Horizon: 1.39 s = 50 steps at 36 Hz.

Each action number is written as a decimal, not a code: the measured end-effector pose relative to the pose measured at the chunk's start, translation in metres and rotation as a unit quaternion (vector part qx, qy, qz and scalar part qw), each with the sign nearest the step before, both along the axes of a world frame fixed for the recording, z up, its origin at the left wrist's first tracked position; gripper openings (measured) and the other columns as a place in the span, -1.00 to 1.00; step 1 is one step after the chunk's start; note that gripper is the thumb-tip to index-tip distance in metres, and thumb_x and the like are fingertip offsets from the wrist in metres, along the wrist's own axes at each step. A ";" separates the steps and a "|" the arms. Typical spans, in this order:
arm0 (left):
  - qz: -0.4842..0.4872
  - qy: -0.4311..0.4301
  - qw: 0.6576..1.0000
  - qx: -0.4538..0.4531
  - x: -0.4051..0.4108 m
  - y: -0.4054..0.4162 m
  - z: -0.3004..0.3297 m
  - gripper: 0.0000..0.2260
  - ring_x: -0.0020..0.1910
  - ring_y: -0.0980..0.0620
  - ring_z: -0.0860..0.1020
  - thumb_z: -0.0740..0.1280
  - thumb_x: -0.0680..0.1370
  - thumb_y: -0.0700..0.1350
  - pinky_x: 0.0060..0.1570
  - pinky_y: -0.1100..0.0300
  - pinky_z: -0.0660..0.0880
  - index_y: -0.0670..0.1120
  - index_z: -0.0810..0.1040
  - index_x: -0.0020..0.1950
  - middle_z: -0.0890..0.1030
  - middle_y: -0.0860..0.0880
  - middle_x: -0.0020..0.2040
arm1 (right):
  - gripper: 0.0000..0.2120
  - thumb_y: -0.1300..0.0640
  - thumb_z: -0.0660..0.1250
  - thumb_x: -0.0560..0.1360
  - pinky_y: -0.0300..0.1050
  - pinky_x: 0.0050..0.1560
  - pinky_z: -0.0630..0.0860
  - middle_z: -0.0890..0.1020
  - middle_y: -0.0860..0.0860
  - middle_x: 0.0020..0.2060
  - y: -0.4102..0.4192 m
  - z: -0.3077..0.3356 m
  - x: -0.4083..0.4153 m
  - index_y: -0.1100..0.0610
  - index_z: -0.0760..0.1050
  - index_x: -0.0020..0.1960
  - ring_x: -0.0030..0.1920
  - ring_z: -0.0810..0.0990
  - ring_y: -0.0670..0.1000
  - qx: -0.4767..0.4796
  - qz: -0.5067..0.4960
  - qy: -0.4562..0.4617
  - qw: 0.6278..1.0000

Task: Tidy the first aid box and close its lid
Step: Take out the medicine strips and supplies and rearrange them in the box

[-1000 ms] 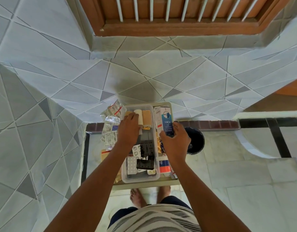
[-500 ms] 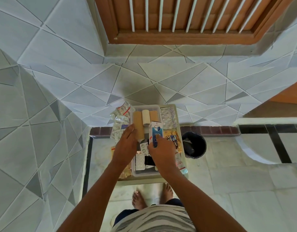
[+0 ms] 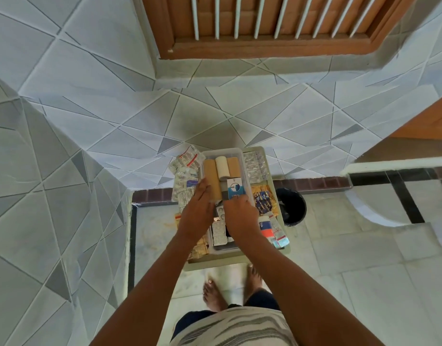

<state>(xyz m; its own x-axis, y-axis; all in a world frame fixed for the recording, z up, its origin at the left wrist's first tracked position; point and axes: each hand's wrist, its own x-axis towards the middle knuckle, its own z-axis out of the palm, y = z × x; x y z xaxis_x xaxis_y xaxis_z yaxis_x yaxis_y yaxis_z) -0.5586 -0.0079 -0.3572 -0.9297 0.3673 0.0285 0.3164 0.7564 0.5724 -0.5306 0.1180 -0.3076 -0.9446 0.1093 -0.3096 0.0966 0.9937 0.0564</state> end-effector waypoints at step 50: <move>0.178 -0.054 0.972 0.142 0.097 -0.014 -0.006 -0.71 0.15 0.05 0.61 0.31 0.62 -0.16 0.12 0.12 0.61 -0.10 0.51 0.35 0.61 -0.08 0.25 | -0.35 0.15 0.56 0.37 -0.04 0.37 0.38 0.53 -0.02 0.29 0.151 -0.029 0.078 0.07 0.44 0.41 0.31 0.39 0.02 -0.323 0.029 0.043 0.945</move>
<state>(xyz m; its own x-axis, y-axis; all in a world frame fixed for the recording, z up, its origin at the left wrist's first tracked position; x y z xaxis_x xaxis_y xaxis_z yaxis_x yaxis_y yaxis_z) -0.4616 -0.0220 -0.3633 -0.9996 0.0139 -0.0228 -0.0095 0.6134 0.7897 -0.4525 0.2687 -0.3370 -0.9679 -0.1289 -0.2159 0.0177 0.8216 -0.5698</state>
